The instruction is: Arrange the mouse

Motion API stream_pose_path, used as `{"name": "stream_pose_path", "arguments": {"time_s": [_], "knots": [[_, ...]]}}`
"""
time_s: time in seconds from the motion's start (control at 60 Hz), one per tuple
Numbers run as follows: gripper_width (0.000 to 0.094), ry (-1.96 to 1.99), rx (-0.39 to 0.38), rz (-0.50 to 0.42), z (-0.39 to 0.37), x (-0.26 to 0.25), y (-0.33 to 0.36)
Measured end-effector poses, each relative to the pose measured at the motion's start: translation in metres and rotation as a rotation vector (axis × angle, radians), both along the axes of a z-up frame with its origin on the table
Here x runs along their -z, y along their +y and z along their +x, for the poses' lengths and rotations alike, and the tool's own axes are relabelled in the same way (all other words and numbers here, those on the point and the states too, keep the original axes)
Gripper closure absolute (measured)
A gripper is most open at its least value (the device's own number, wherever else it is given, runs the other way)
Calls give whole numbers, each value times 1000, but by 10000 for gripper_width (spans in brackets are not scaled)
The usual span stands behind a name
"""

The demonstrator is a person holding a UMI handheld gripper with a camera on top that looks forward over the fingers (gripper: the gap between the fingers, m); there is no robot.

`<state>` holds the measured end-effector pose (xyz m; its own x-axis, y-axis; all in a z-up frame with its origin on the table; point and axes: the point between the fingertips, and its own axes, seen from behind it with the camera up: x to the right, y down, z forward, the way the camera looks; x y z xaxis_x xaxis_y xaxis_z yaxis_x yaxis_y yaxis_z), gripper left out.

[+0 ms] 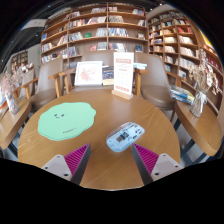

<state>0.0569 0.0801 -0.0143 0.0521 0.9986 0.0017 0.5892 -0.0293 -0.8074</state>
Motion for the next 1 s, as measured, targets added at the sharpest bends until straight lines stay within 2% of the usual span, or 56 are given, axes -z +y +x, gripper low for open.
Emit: {"name": "stream_pose_path", "arguments": {"time_s": [0.617,0.767,0.817,0.867,0.9,0.95,1.0], "knots": [[74,-22,-1,1,-109,1,11],[96,-19,-6,1,-125,0,8],[131,-16,-6,2,-128,0,8],[203,-11,-11,6,-131,-1,9],[494,-9,-11,13,-133,0,11],[505,-20,3,5,-131,0,10],[522,-36,38,37,-129,-5,21]]}}
